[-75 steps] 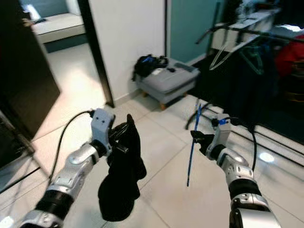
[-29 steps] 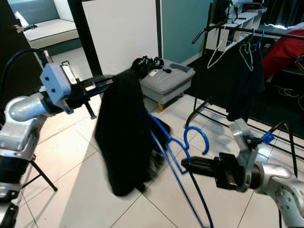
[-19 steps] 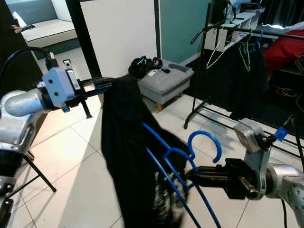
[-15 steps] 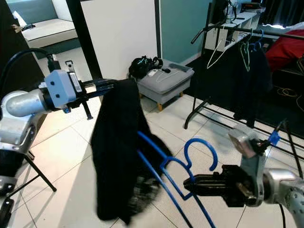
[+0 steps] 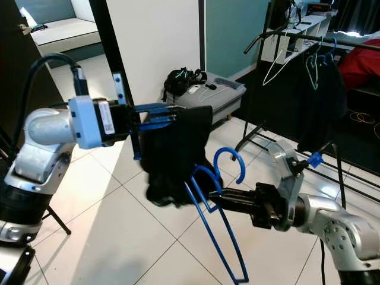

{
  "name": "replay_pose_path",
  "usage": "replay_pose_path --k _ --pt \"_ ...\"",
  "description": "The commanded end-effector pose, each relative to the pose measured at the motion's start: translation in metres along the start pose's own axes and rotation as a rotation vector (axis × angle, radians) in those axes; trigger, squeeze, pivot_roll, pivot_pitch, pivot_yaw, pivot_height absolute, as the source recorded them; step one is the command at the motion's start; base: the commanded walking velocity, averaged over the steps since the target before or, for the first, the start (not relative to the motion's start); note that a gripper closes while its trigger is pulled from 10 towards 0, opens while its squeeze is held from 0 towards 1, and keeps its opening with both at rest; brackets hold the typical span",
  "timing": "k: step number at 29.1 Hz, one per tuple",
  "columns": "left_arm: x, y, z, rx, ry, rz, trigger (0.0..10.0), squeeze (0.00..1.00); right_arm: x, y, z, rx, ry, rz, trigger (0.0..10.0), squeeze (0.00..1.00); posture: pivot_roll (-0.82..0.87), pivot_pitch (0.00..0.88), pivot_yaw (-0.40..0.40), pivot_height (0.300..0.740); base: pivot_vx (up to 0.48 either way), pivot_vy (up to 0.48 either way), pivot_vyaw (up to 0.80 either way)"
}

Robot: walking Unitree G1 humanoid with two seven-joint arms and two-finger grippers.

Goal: Hang hanger

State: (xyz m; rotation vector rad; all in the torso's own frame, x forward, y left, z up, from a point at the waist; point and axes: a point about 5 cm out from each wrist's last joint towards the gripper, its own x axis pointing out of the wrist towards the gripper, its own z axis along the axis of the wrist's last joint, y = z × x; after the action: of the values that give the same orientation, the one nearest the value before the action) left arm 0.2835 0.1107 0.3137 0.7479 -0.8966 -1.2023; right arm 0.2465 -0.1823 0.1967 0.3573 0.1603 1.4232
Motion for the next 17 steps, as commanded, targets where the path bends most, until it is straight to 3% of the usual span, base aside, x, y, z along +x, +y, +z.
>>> replay_pose_path --k 1,10,17 --pt "0.006 0.002 0.005 0.039 -0.023 -0.032 10.0 0.0 0.005 -0.002 0.004 -0.038 -0.002 -0.003 10.0 0.0 -0.07 0.0 0.037 0.74 0.0 0.0 0.0" --pt "0.009 -0.01 -0.006 0.064 0.059 -0.075 10.0 0.0 0.009 0.002 0.022 -0.11 -0.051 0.018 10.0 0.0 -0.08 0.0 0.042 0.74 0.0 0.0 0.0" --pt "0.007 -0.005 -0.015 0.122 0.164 -0.046 10.0 0.0 0.008 0.005 0.033 -0.142 -0.125 0.015 10.0 0.0 -0.07 0.0 0.042 0.74 0.0 0.0 0.0"
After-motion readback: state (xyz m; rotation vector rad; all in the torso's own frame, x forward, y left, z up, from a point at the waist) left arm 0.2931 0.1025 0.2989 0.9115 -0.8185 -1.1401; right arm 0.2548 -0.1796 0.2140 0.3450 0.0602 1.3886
